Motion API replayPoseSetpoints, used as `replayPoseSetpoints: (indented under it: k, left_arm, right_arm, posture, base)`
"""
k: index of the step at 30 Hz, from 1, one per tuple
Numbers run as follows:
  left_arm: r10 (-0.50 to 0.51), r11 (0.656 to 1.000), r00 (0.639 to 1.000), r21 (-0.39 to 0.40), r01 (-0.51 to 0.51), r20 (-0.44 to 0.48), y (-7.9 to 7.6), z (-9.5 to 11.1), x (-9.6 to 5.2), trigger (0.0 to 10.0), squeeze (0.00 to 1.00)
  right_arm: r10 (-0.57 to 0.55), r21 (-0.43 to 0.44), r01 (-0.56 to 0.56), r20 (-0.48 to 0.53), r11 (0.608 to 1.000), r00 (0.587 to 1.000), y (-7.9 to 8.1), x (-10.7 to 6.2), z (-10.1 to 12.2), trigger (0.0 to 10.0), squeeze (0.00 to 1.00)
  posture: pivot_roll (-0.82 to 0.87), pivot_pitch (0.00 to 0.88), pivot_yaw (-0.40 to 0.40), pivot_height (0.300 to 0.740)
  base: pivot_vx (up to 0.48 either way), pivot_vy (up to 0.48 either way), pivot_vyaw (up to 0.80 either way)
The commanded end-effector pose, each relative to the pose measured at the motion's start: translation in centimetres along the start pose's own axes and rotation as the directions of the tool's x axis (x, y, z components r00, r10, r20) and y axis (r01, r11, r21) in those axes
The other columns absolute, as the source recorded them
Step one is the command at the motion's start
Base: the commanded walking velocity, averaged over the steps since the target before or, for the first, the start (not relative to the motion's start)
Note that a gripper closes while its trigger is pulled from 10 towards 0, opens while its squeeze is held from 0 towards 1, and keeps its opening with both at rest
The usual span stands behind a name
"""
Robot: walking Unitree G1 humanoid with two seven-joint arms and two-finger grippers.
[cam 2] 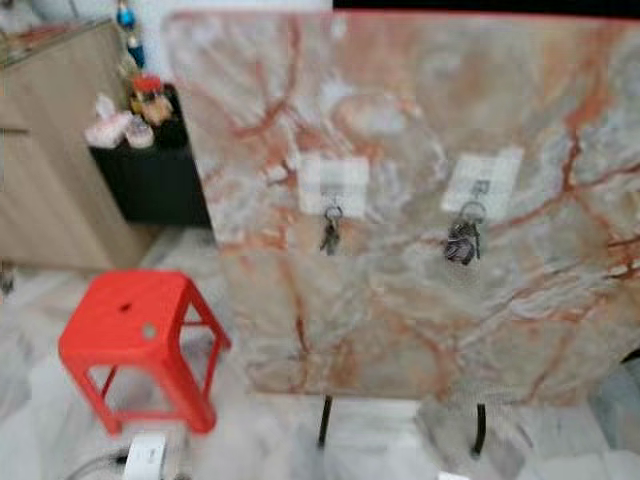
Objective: Hang keys on a hook
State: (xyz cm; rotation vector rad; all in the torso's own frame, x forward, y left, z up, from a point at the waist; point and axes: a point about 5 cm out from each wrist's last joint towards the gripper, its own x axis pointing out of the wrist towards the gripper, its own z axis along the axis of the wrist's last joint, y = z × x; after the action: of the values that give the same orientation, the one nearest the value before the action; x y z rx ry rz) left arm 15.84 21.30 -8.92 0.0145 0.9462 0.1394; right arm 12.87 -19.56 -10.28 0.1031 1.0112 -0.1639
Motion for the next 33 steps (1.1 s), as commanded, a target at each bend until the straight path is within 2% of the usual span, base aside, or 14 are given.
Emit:
replayPoseSetpoints:
  k: [1,12,33]
  left_arm:
    - [0.008,1.000,1.000,-0.002,-0.008,0.029,0.27,1.20,0.24,10.0,0.00]
    - [0.007,1.000,0.999,-0.007,-0.007,0.036,0.09,1.63,0.35,10.0,0.00]
    - [0.009,1.000,0.999,-0.004,-0.009,0.041,0.22,1.79,0.36,10.0,0.00]
  right_arm:
    - [0.001,0.026,0.000,-0.022,1.000,1.000,0.39,-0.10,-0.67,10.0,0.00]
    - [0.004,0.050,-0.003,-0.012,0.999,1.000,0.66,0.12,0.06,10.0,0.00]
    - [0.026,0.044,-0.026,-0.003,0.999,1.000,1.01,0.15,0.19,10.0,0.00]
  posture:
    - [0.00,0.000,-0.023,0.740]
    - [0.00,0.000,-0.022,0.740]
    - [0.01,0.000,-0.024,0.740]
  base:
    - [0.000,0.480,0.43]
    - [0.000,0.480,0.00]
    - [0.000,0.480,0.00]
